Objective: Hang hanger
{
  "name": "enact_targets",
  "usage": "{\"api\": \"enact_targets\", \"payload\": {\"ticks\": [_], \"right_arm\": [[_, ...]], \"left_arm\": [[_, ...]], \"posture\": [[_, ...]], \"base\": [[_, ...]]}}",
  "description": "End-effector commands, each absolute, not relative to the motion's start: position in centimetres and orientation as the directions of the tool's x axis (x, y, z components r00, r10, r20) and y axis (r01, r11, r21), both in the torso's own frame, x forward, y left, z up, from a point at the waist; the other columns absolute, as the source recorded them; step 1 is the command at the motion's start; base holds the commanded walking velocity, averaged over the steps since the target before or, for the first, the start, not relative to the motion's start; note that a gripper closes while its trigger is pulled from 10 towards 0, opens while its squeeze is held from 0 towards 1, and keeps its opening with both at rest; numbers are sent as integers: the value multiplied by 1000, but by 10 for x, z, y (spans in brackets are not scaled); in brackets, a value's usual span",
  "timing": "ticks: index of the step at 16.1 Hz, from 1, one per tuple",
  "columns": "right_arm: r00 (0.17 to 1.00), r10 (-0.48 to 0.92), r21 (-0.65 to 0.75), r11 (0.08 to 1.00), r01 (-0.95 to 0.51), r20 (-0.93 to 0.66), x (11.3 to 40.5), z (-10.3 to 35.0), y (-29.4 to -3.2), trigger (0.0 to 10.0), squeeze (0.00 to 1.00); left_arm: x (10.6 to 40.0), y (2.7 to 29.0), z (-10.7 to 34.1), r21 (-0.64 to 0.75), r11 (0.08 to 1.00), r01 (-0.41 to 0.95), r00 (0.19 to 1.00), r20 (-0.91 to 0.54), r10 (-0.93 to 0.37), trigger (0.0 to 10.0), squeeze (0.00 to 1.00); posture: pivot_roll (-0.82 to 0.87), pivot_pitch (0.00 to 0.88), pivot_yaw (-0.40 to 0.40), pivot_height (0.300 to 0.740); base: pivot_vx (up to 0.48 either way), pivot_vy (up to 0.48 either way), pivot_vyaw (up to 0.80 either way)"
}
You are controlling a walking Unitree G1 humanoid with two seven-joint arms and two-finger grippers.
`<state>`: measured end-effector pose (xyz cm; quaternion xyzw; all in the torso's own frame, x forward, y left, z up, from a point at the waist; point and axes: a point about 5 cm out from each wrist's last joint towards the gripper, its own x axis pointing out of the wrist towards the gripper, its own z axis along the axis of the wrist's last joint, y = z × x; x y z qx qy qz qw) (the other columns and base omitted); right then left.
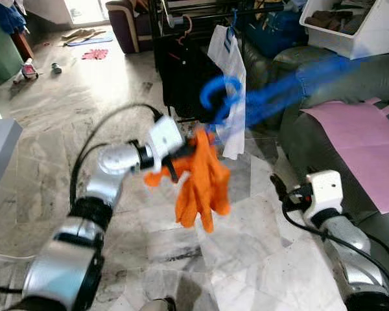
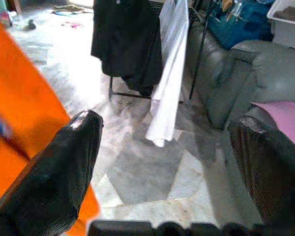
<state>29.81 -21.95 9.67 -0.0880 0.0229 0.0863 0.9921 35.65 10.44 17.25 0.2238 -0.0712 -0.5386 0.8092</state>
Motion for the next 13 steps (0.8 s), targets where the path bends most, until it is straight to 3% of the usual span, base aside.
{"api": "enact_targets", "payload": {"ticks": [1,2,5,8,10,13], "right_arm": [[983,181,-148,971,-185,-45,305,104,-216,10000,275],[980,198,-128,972,-199,-22,310,111,-211,10000,255],[960,280,-24,960,-280,2,317,121,-190,10000,0],[910,412,20,911,-412,-44,311,111,-171,10000,0],[839,537,94,843,-530,-86,302,104,-157,10000,0],[810,574,101,819,-565,-121,301,98,-150,10000,0]], "left_arm": [[354,100,185,489,269,830,368,-118,-922,0,0],[350,99,181,525,215,824,342,-158,-926,0,0],[342,86,181,537,197,820,316,-138,-939,667,0],[338,72,184,539,197,819,297,-104,-949,1608,0],[337,60,192,550,211,809,291,-63,-955,2745,0],[336,50,204,562,210,800,272,-28,-962,3176,0]], "posture": [[-47,63,62,740],[-43,62,61,740],[-39,61,60,740],[-35,64,60,740],[-33,63,62,740],[-31,59,64,740]], "base": [[0,0,0],[0,0,0],[0,0,0],[0,0,0],[0,0,0],[0,0,0]]}}
